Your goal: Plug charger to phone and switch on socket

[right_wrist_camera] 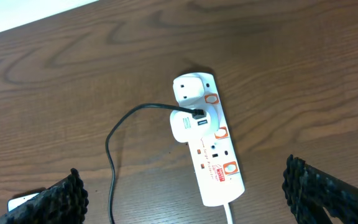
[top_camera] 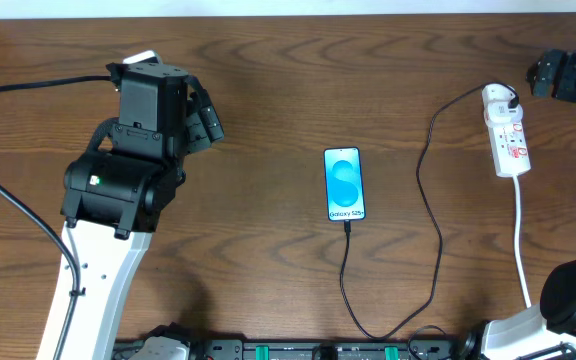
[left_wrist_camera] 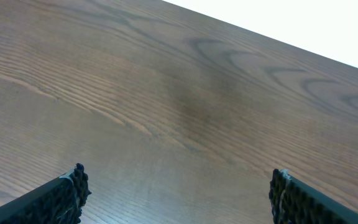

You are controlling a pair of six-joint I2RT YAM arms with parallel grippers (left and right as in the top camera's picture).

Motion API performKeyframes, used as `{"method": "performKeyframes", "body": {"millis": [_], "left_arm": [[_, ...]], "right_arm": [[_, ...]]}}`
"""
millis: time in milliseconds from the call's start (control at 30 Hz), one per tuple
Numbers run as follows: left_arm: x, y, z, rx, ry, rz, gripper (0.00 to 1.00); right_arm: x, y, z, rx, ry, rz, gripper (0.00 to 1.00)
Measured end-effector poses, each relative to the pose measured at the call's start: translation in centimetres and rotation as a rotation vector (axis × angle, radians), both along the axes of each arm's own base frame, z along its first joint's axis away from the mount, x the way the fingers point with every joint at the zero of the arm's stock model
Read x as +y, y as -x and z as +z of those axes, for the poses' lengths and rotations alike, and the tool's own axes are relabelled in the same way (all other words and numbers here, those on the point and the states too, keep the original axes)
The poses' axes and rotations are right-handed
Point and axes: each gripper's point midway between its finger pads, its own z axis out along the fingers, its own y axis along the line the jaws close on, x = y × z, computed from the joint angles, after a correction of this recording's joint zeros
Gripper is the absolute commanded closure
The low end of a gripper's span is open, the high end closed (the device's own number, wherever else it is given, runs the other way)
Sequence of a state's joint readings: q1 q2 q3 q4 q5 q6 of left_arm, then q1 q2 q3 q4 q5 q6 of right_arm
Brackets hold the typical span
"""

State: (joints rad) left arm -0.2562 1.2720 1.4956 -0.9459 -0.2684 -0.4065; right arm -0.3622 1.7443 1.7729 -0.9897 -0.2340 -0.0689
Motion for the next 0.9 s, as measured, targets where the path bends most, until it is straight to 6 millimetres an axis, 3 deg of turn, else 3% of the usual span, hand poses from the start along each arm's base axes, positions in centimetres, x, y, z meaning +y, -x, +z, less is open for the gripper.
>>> {"method": "performKeyframes", "body": {"millis": [567, 900], "left_arm": [[0.3, 1.1, -0.4, 0.022, -0.006, 0.0, 0.06], [1.1, -0.7, 1.3, -0.373, 0.093, 0.035, 0.06]], "right_arm": [[0.0, 0.0, 0.0, 0.0, 0.0, 0.0, 0.01], [-0.1, 0.0, 0.0, 0.001, 0.002, -0.003, 0.01]]}}
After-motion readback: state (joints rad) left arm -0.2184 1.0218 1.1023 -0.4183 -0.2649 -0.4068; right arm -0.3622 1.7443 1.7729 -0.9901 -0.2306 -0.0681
